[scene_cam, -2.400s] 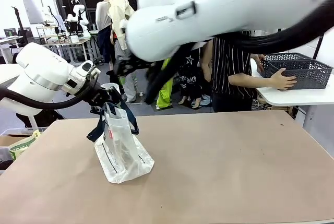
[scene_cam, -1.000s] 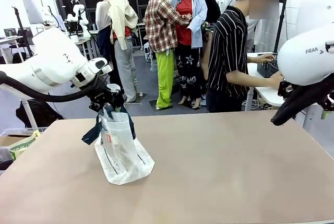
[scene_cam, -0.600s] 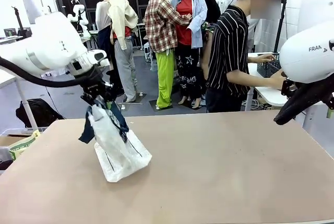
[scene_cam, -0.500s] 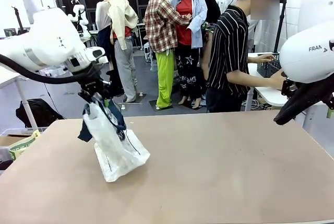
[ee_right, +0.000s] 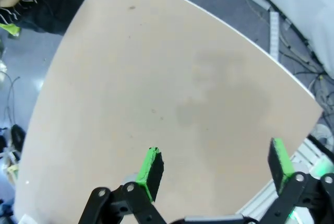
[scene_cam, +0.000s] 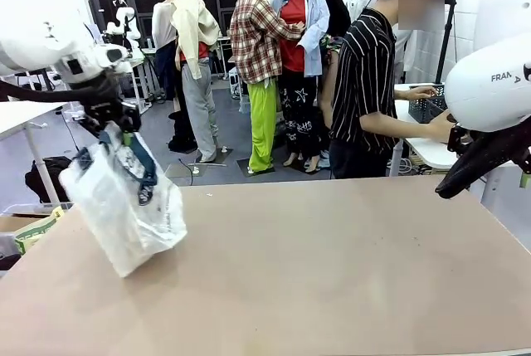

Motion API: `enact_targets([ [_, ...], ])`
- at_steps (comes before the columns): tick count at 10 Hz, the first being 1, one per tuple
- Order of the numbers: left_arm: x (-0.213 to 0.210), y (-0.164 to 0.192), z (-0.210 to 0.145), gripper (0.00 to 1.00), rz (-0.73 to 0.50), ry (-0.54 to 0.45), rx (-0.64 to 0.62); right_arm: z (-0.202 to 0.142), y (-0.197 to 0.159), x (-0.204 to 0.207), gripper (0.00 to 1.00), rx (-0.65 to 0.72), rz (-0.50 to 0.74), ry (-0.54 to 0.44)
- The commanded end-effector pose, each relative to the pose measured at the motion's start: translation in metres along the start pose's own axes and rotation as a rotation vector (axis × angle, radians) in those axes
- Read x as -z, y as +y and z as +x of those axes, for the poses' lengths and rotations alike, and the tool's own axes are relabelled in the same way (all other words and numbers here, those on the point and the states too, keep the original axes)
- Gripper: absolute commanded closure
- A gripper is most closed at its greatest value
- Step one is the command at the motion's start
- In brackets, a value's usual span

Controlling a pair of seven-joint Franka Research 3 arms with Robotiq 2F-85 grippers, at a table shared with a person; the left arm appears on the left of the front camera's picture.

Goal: Transfer purchased items from the store into the shopping bag.
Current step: Move the Reusable shopping bag to the right side of the table.

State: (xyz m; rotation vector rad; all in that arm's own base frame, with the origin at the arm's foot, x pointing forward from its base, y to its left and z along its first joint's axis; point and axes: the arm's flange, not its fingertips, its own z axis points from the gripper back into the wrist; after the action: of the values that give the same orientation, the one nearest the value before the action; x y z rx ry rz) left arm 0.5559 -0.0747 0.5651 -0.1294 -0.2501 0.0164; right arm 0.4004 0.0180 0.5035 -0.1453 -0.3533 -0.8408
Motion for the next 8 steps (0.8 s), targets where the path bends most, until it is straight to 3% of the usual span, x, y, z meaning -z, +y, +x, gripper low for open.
enact_targets([
  [1, -0.022, 0.025, -0.002, 1.00, 0.058, 0.000, -0.088, 0.001, -0.001, 0.000, 0.00, -0.011, -0.018, -0.012],
  [3, -0.041, 0.063, -0.011, 1.00, 0.086, -0.002, -0.204, 0.001, -0.001, 0.000, 0.00, -0.011, -0.018, -0.012],
  [8, -0.044, 0.118, -0.024, 1.00, 0.199, 0.116, -0.256, 0.001, -0.001, 0.000, 0.00, -0.011, -0.018, -0.012],
])
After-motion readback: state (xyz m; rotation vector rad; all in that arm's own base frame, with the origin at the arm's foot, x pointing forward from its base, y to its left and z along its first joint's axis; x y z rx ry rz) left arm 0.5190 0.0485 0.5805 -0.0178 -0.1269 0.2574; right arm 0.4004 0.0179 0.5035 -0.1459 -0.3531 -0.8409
